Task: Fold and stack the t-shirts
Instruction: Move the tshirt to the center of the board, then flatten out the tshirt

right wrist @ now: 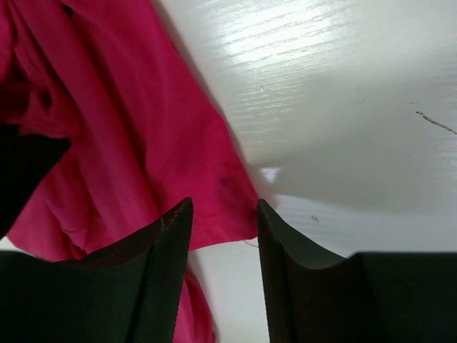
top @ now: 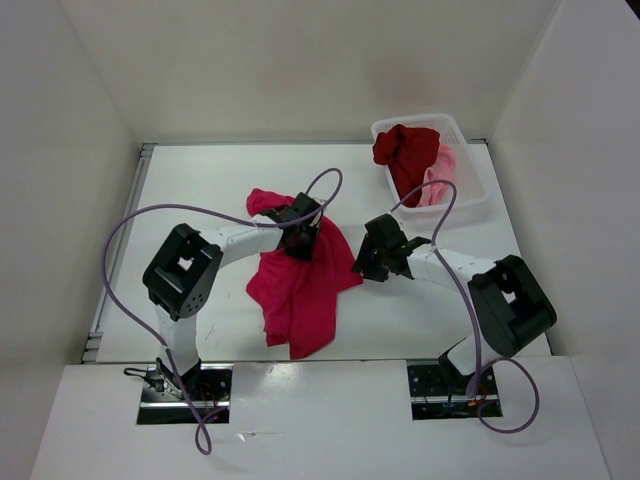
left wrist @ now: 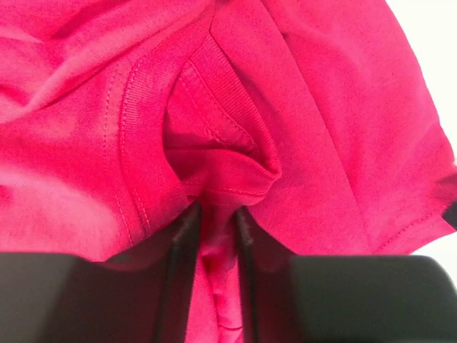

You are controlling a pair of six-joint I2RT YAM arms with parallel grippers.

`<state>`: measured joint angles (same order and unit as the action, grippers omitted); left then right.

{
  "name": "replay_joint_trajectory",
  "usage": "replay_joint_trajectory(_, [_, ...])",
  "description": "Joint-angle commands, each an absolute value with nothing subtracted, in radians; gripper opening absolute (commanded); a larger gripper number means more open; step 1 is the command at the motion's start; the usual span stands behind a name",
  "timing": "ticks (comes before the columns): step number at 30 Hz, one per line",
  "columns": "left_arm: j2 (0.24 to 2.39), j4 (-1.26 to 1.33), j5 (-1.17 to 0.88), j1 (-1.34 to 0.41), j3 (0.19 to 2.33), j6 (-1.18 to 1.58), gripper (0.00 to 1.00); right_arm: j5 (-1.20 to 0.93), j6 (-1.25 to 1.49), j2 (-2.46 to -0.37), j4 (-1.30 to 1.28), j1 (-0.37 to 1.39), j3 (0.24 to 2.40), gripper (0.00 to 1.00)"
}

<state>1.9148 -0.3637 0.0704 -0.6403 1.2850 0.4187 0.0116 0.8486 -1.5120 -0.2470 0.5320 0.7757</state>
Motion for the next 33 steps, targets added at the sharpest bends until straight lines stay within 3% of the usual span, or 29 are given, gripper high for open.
replay_joint_trajectory(1, [1.85,-0.357,0.095,-0.644,1.324,0.4,0.32,0.011,0.868,-1.529,-0.179,0.528,0.753,0.46])
replay_joint_trajectory(9, [1.683,-0.423,0.04,-0.644,1.315,0.446,0.29,0.023,0.859,-1.604,-0.192,0.528,0.775,0.41])
replay_joint_trajectory(13, [1.586,-0.446,-0.011,-0.56,1.273,0.479,0.23,0.041,0.859,-1.614,-0.195,0.528,0.819,0.07])
replay_joint_trajectory(15, [1.515,-0.446,-0.032,-0.519,1.252,0.503,0.19,0.104,0.845,-1.605,-0.216,0.528,0.88,0.0])
replay_joint_trajectory(21, [1.557,-0.448,-0.13,-0.521,1.227,0.503,0.17,0.172,0.79,-1.615,-0.27,0.463,1.078,0.0])
replay_joint_trajectory(22, [1.569,-0.434,-0.12,-0.549,1.227,0.503,0.19,0.182,0.767,-1.615,-0.27,0.454,1.092,0.0])
replay_joint_trajectory(24, [1.624,-0.423,-0.075,-0.604,1.248,0.493,0.44,0.192,0.755,-1.605,-0.288,0.443,1.112,0.0])
replay_joint_trajectory(27, [1.678,-0.396,-0.052,-0.618,1.258,0.492,0.63,0.192,0.755,-1.595,-0.299,0.443,1.092,0.0])
replay_joint_trajectory(33, [1.801,-0.374,-0.015,-0.672,1.288,0.442,0.71,0.183,0.764,-1.552,-0.29,0.443,1.006,0.0])
